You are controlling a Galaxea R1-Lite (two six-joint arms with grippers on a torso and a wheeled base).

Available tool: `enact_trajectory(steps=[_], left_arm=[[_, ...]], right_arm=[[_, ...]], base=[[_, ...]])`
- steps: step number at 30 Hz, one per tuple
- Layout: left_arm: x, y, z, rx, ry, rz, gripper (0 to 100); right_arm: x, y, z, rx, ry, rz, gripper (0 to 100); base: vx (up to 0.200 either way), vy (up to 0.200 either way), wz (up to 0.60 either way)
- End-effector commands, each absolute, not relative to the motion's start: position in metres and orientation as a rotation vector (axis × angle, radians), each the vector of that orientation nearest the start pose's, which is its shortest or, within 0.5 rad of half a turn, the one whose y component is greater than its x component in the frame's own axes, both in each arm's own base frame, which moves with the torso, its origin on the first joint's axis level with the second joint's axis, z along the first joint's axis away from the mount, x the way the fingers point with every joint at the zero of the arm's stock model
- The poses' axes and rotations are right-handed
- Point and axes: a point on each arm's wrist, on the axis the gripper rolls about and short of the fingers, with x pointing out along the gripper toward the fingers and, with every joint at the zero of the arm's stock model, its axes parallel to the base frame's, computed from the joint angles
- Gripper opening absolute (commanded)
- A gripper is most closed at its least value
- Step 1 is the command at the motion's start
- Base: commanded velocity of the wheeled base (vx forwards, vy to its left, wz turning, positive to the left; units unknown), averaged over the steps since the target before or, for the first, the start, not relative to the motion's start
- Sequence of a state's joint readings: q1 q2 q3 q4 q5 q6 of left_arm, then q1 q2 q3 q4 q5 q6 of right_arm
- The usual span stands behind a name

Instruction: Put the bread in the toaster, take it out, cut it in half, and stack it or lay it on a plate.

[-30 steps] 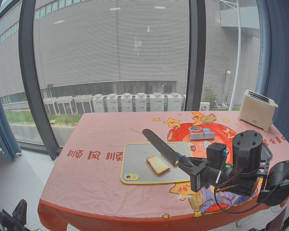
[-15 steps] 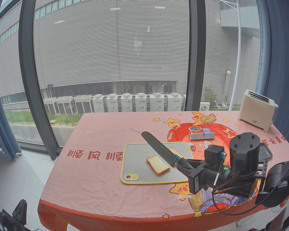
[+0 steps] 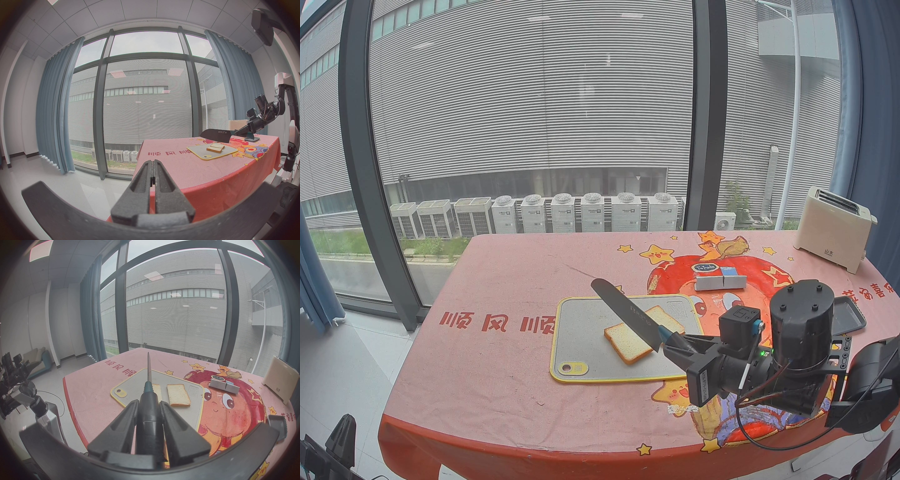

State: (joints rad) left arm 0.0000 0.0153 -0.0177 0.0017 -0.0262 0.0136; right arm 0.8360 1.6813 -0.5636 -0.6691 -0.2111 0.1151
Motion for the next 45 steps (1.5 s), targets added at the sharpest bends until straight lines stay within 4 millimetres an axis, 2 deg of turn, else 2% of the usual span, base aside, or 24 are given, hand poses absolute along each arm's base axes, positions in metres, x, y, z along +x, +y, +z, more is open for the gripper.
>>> enact_trajectory(steps=[1,8,16,33,45], left_arm=[[-0.022,-0.001,0.076,0.014,0.009,-0.026,0],[-0.022,-0.001,0.075,0.014,0.009,-0.026,0],[-0.022,-0.001,0.076,0.014,0.007,-0.026,0],[-0.022,-0.001,0.075,0.014,0.009,-0.026,0],[-0.022,-0.001,0.076,0.014,0.009,-0.026,0]], right_arm=[[0.185,0.198,0.126,-0.118,0.428,0.591,0],[0.185,0.198,0.128,-0.089,0.378,0.593,0],[0.189,0.203,0.119,-0.094,0.386,0.592,0],[0.193,0.203,0.123,-0.074,0.357,0.589,0],[0.188,0.207,0.119,-0.087,0.370,0.608,0]], base=[[0.000,0.000,0.00],[0.000,0.000,0.00],[0.000,0.000,0.00],[0.000,0.000,0.00],[0.000,0.000,0.00]])
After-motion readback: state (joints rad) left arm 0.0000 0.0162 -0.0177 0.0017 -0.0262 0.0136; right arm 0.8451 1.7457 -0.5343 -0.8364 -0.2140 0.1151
